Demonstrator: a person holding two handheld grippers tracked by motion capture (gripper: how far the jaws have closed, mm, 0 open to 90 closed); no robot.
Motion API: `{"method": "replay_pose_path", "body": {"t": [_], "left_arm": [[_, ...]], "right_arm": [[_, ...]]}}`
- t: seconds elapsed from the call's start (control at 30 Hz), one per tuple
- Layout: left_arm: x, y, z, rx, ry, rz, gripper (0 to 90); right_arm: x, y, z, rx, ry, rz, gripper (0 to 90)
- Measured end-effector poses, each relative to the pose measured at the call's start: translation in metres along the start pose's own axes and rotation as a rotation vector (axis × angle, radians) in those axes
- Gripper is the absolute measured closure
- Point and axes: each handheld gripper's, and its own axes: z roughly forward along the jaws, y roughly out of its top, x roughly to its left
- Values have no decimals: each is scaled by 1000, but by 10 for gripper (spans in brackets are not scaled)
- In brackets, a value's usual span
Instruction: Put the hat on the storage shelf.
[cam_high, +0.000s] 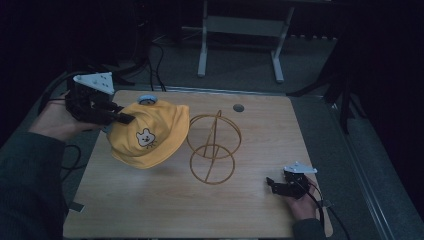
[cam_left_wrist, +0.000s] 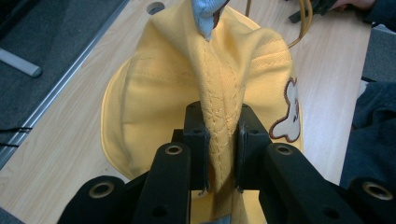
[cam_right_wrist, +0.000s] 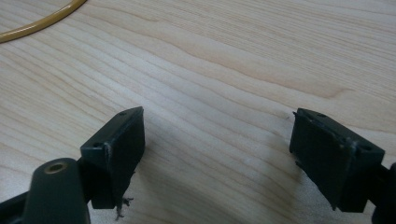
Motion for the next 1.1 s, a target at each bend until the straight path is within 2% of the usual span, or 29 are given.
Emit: {"method": "replay_pose_path", "body": {"t": [1.1], "left_arm": [[0, 24, 5, -54, -50, 37, 779]], "right_arm": [[0, 0, 0, 0, 0, 0, 180]]}}
